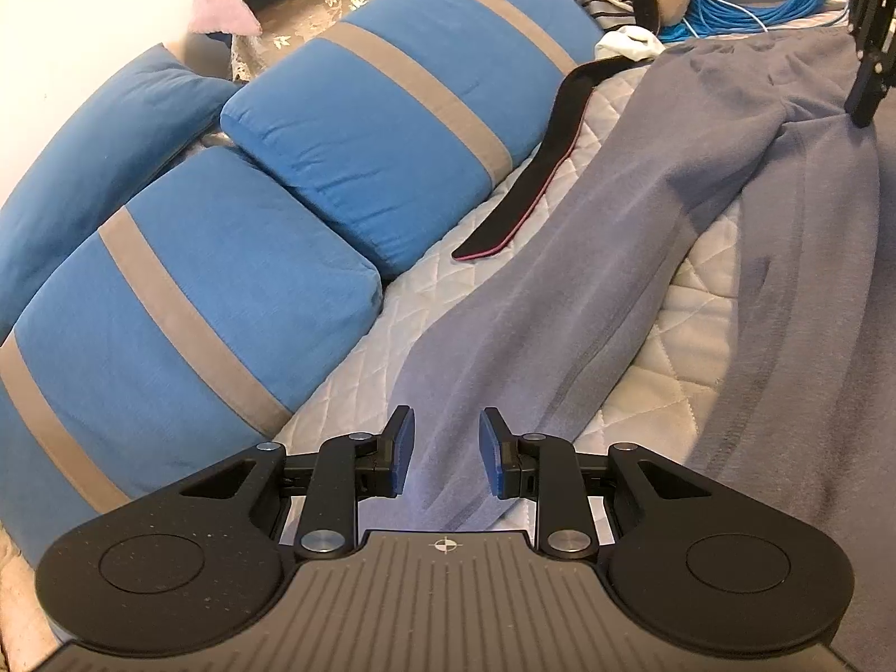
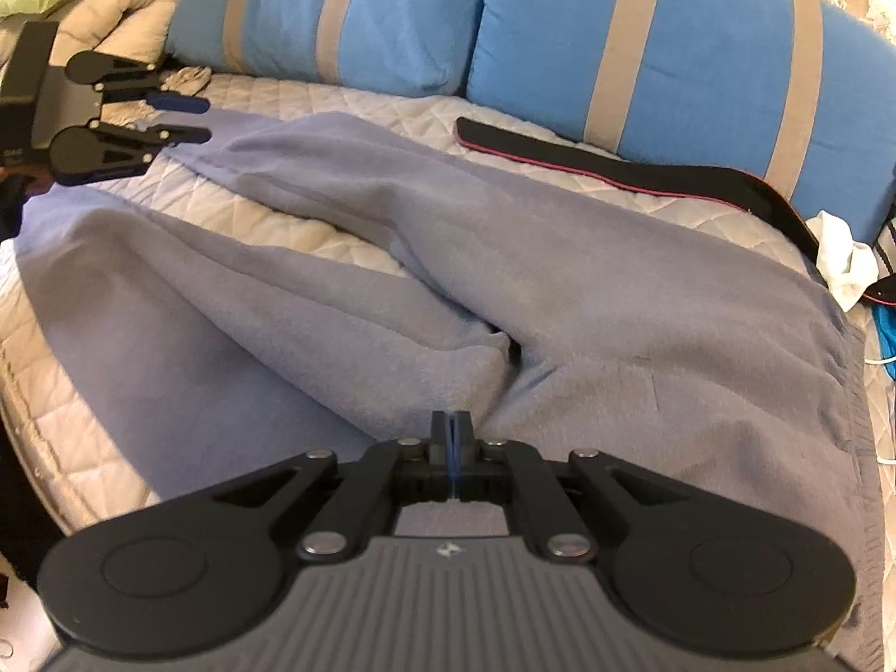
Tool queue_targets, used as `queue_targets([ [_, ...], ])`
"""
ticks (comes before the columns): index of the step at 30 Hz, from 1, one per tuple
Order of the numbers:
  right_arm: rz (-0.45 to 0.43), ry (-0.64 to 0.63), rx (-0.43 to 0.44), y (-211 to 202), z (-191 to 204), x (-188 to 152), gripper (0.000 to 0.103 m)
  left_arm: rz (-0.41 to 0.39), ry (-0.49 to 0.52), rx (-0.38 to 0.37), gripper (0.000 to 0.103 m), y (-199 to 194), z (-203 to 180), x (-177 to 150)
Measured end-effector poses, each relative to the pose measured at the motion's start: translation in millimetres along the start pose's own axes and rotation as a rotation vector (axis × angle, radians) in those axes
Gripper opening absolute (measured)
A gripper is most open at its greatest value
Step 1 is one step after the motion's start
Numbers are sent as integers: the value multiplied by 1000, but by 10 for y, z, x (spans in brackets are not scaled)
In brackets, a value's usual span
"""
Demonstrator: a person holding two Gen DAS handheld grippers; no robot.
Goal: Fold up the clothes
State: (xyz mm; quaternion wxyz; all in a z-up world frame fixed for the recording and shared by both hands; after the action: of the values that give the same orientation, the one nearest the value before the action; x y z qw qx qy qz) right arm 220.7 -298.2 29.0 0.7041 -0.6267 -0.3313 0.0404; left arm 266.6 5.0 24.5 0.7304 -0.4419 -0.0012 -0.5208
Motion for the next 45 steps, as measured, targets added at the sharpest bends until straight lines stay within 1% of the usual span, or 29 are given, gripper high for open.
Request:
queue_targets([
  [2,-34,-5,-5,-68,11,45,0,0,-2,-1,25,1,4,0],
  [3,-56,0,-4,-98,2,93,3,1,-3,-1,25,6,5,2],
  [4,-77,5,-7,-124,-6,143,19,2,-3,-1,25,12,6,4],
  [5,-94,6,-22,-131,-12,203,28,3,-2,-1,25,14,2,4],
  [6,-104,-6,-47,-118,-6,261,33,4,-1,-1,25,15,-1,5],
  [8,-113,-47,-119,-45,36,387,33,3,0,0,25,11,-4,6],
  [10,-107,-71,-154,40,58,487,33,3,-1,0,25,8,3,4],
  [12,-109,-99,-178,128,93,563,33,2,-4,-1,25,7,11,1],
  [16,-90,-187,-240,289,238,610,33,3,-5,-2,25,11,16,-8],
  [19,-55,-253,-284,427,323,609,32,5,-4,-2,25,13,14,-9],
  [21,-31,-280,-295,498,334,619,32,5,-5,-2,25,10,16,-10],
  [24,-26,-242,-270,494,231,701,30,6,-6,-1,25,13,18,-9],
  [28,-22,-73,-184,453,-102,880,30,9,-3,-3,25,23,13,-6],
  [30,-24,-23,-158,469,-240,944,30,9,1,-3,25,21,7,-3],
  [34,-49,49,-106,417,-329,982,33,10,-3,-2,25,19,19,-20],
  [35,-66,41,-112,380,-293,960,33,11,-5,-1,25,22,24,-24],
  [37,-91,-15,-145,323,-161,892,33,14,-6,0,25,29,28,-27],
  [39,-114,-98,-217,291,21,798,33,15,-5,-1,25,32,28,-27],
  [42,-113,-194,-277,307,229,683,33,13,-4,-1,25,25,28,-22],
  [45,-110,-241,-327,364,328,635,33,11,-2,-1,25,18,27,-23],
])
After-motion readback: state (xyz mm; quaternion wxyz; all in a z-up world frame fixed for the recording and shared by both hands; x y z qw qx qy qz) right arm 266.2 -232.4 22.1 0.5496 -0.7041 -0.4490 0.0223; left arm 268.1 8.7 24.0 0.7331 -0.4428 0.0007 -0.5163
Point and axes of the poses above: each gripper's, at about its wrist camera, not at the fingertips, and y roughly the way its jaws point, z to its left, x to its top, the point moved 1 cm from there along y, roughly the way its jaws point, and after that the axes turned 15 degrees about z, right-handed, at the moved point
